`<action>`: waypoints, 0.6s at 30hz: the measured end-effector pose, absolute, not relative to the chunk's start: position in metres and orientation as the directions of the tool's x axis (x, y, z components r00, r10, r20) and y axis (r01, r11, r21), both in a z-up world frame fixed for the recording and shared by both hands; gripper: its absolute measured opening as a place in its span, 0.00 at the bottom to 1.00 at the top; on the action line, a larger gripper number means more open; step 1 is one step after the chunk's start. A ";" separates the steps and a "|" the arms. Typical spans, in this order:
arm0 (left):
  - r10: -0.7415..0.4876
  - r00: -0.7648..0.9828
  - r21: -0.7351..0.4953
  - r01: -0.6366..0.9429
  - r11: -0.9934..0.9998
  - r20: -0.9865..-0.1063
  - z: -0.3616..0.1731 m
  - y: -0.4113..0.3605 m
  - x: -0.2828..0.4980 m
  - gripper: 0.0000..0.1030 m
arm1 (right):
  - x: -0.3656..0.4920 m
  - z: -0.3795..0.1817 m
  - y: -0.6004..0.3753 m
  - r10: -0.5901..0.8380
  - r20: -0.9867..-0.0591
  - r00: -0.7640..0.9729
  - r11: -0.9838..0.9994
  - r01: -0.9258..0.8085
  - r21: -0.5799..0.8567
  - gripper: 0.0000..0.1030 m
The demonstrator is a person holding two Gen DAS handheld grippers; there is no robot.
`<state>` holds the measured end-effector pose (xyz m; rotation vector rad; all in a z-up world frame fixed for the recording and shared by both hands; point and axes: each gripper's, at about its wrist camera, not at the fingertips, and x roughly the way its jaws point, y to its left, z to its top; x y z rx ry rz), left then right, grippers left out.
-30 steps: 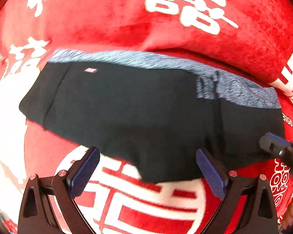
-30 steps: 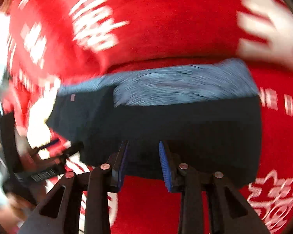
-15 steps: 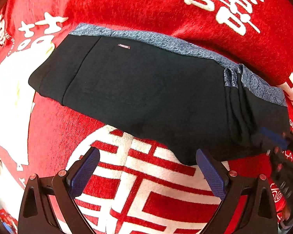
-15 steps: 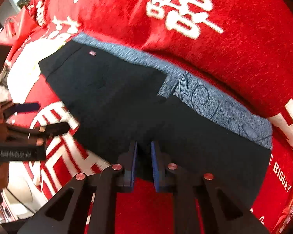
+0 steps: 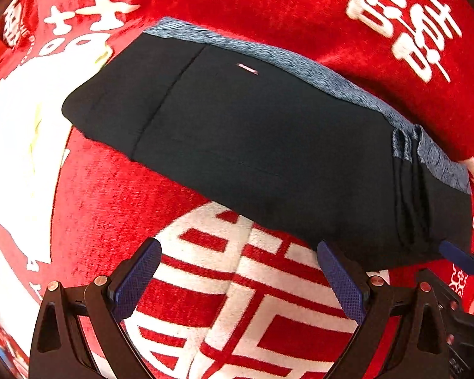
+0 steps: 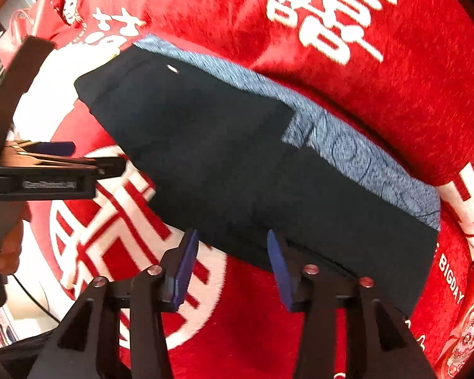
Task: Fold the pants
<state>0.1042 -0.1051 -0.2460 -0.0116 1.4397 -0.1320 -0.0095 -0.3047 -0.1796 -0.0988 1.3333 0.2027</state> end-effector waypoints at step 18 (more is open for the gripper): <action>-0.164 0.139 -0.164 0.007 0.986 -0.977 -0.253 -0.045 0.126 0.97 | 0.024 -0.217 -0.309 0.163 -0.976 0.142 0.984 0.049 0.171 0.59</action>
